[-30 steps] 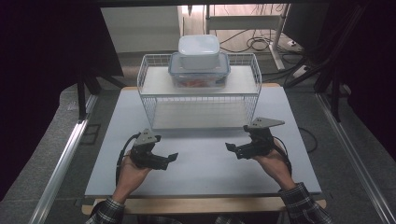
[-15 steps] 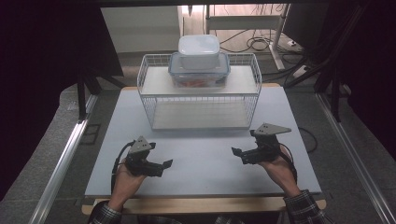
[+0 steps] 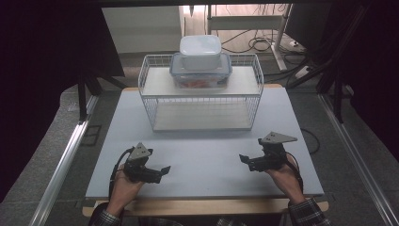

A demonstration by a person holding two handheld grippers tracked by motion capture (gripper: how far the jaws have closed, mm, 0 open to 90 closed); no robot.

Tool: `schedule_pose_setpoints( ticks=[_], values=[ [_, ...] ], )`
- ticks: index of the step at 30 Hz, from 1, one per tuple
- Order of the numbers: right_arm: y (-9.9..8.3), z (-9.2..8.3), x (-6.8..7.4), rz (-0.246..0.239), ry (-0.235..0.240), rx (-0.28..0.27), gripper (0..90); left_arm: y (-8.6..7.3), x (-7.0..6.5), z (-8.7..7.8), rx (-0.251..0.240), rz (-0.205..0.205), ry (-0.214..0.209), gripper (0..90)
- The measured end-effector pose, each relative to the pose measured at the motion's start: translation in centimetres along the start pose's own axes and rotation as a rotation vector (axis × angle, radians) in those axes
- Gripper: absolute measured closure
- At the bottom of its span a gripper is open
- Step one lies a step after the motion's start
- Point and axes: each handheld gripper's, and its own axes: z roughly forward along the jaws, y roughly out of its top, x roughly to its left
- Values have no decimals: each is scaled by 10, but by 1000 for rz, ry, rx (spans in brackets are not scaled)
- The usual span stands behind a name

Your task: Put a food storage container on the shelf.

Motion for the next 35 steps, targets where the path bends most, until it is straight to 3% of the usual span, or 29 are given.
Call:
schedule_pose_setpoints(
  ticks=[12,24,28,35],
  values=[
    [-20,1,-3,0,-18,43,0,-11,3,10,39,-26,-3,7],
    [-32,13,-2,10,8,111,0,-19,10,22,124,-78,-28,0],
    [-34,16,-3,25,17,134,0,-20,10,25,155,-74,-25,0],
    [-35,18,-3,19,18,149,0,-19,9,26,153,-67,-23,0]
  ],
)
